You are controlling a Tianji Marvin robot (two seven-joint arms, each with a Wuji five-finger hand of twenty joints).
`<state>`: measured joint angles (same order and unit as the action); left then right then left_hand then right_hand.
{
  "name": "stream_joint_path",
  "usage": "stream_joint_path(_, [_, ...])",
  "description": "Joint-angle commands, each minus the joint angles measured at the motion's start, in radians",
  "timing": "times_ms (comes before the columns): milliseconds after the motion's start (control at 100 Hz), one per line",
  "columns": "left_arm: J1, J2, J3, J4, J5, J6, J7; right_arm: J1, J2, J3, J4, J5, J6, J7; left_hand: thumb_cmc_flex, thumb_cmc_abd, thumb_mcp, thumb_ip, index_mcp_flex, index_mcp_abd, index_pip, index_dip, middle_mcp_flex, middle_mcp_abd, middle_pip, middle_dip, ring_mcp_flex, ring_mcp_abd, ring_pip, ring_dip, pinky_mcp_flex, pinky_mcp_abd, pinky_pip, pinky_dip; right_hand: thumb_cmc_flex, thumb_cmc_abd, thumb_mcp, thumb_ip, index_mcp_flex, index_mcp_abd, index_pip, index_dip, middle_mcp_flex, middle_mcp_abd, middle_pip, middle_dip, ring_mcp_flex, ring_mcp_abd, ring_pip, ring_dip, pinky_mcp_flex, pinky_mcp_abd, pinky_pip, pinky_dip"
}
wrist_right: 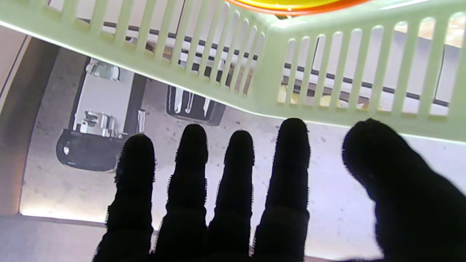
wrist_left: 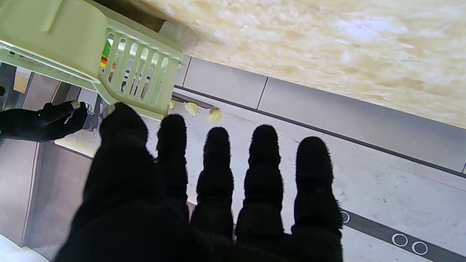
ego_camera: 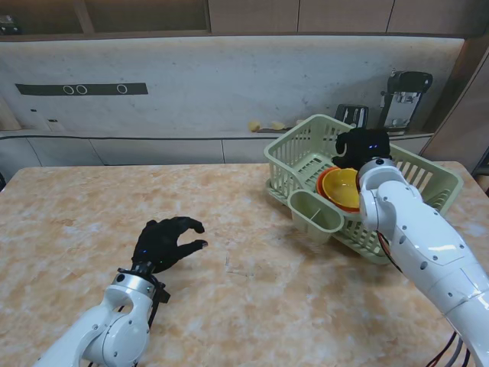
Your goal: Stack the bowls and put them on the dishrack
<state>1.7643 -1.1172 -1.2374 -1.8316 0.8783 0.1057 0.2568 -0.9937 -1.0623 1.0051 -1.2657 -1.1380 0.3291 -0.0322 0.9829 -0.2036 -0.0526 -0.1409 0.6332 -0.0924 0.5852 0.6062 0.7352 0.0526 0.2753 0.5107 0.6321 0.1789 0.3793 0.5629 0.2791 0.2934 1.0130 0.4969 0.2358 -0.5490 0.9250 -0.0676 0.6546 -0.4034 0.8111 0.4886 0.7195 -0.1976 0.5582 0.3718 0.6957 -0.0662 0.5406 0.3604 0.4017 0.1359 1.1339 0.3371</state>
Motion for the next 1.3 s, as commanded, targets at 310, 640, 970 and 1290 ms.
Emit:
stream_joint_path(310, [-0.002, -0.003, 0.006, -0.002, -0.005, -0.008, -0.014, -0.094, -0.012, 0.061, -0.117, -0.019, -0.065, -0.058, 0.036, 0.023, -0.011, 0.027, 0.021, -0.01, 0.015, 0.025, 0.022, 0.001, -0.002, 0.001, 0.014, 0.009, -0.003, 0.001, -0.009, 0.02, 0.004, 0.012, 0.057, -0.088, 0.082, -0.045, 0.015, -0.063, 0.078, -0.059, 0.087, -0.035, 0.029, 0.049, 0.071, -0.032, 0.071, 0.06, 0.073, -0.02, 0.066, 0.032])
stream_joint_path(640, [-0.003, -0.003, 0.007, -0.001, -0.006, -0.01, -0.014, -0.186, -0.018, 0.11, -0.221, -0.028, -0.136, -0.145, 0.036, 0.024, -0.011, 0.027, 0.02, -0.009, 0.014, 0.025, 0.023, 0.0, -0.002, 0.001, 0.016, 0.01, -0.002, 0.002, -0.006, 0.019, 0.007, 0.014, 0.073, -0.131, 0.134, -0.056, 0.064, -0.096, 0.127, -0.066, 0.145, -0.054, 0.051, 0.075, 0.131, -0.061, 0.111, 0.083, 0.141, -0.048, 0.102, 0.047])
stream_joint_path(970, [-0.008, -0.003, 0.013, 0.005, -0.012, -0.026, -0.01, -0.279, -0.024, 0.137, -0.33, -0.03, -0.215, -0.207, 0.036, 0.025, -0.011, 0.028, 0.02, -0.008, 0.013, 0.025, 0.023, 0.001, -0.002, 0.001, 0.017, 0.012, 0.0, 0.003, 0.001, 0.014, 0.015, 0.016, 0.076, -0.152, 0.164, -0.056, 0.083, -0.111, 0.132, -0.063, 0.173, -0.067, 0.053, 0.098, 0.18, -0.085, 0.144, 0.107, 0.236, -0.089, 0.155, 0.069])
stream_joint_path(1290, [-0.011, -0.003, 0.022, 0.006, -0.014, -0.042, -0.01, -0.371, -0.023, 0.146, -0.43, -0.03, -0.286, -0.217, 0.036, 0.026, -0.01, 0.028, 0.021, -0.007, 0.012, 0.025, 0.023, 0.002, -0.002, 0.001, 0.018, 0.014, 0.002, 0.004, 0.01, 0.007, 0.028, 0.021, 0.087, -0.16, 0.196, -0.05, 0.075, -0.117, 0.119, -0.068, 0.178, -0.07, 0.038, 0.105, 0.206, -0.101, 0.151, 0.118, 0.289, -0.119, 0.171, 0.072])
